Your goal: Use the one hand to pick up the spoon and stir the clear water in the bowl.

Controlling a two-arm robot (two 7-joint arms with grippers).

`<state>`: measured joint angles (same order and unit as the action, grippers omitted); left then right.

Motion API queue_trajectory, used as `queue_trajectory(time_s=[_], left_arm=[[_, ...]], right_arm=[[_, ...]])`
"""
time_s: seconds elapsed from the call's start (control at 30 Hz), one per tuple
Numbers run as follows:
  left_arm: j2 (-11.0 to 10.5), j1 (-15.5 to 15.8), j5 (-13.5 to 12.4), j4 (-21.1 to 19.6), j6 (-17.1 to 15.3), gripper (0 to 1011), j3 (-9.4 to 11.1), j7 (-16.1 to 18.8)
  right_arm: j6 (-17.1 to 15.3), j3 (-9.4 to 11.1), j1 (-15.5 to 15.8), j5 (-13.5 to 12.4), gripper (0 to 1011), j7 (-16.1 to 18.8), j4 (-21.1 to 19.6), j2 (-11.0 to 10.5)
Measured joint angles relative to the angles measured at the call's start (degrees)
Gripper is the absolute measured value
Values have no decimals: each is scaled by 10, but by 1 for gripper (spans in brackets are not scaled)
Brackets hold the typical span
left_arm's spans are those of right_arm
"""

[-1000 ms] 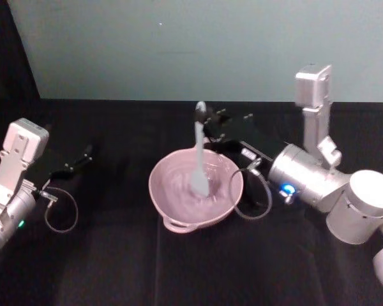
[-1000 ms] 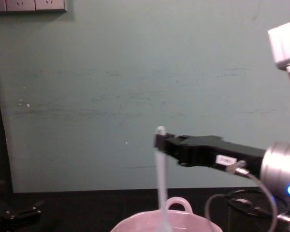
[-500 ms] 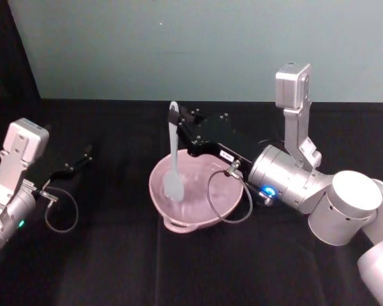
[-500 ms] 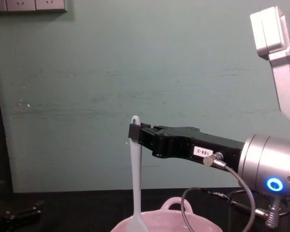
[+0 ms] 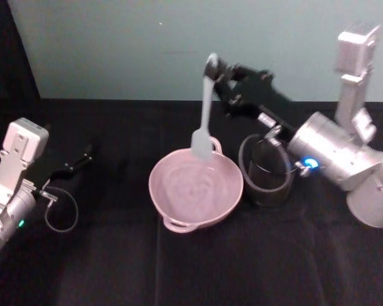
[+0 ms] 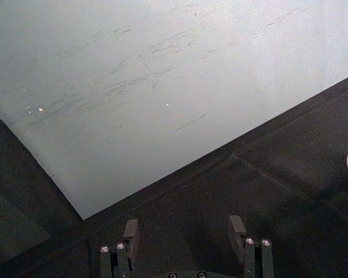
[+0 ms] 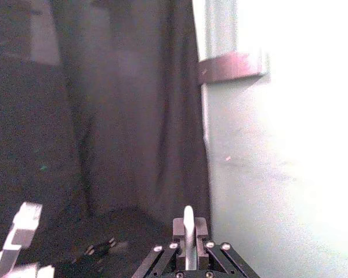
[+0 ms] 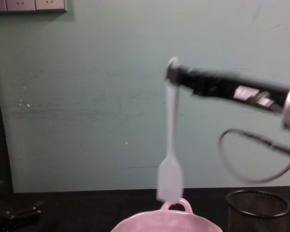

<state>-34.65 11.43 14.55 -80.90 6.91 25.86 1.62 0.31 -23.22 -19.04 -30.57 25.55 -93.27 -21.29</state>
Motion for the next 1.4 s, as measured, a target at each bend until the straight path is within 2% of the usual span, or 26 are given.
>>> queue_trajectory(time_s=[0.17,0.23,0.33,0.6,0.93,1.1,1.33,1.4], left_arm=[[0,0,0,0,0,1011,0,0],[0,0,0,0,0,1011,0,0],[0,0,0,0,0,1011,0,0],[0,0,0,0,0,1011,0,0],[0,0,0,0,0,1011,0,0],[0,0,0,0,0,1011,0,0],[0,0,0,0,0,1011,0,0],[0,0,0,0,0,1011,0,0]], right_arm=[[-15,38,16,-15,109,-21,-41,-28],[-23,63,27,-25,109,-33,-59,-46],[-31,86,39,-34,109,-43,-70,-61],[-53,121,63,-59,109,-61,-79,-82],[-74,127,74,-100,109,-75,-39,-70],[-81,125,77,-129,109,-80,-1,-57],[-82,138,84,-199,109,-71,48,-36],[-82,140,85,-209,109,-69,54,-34]])
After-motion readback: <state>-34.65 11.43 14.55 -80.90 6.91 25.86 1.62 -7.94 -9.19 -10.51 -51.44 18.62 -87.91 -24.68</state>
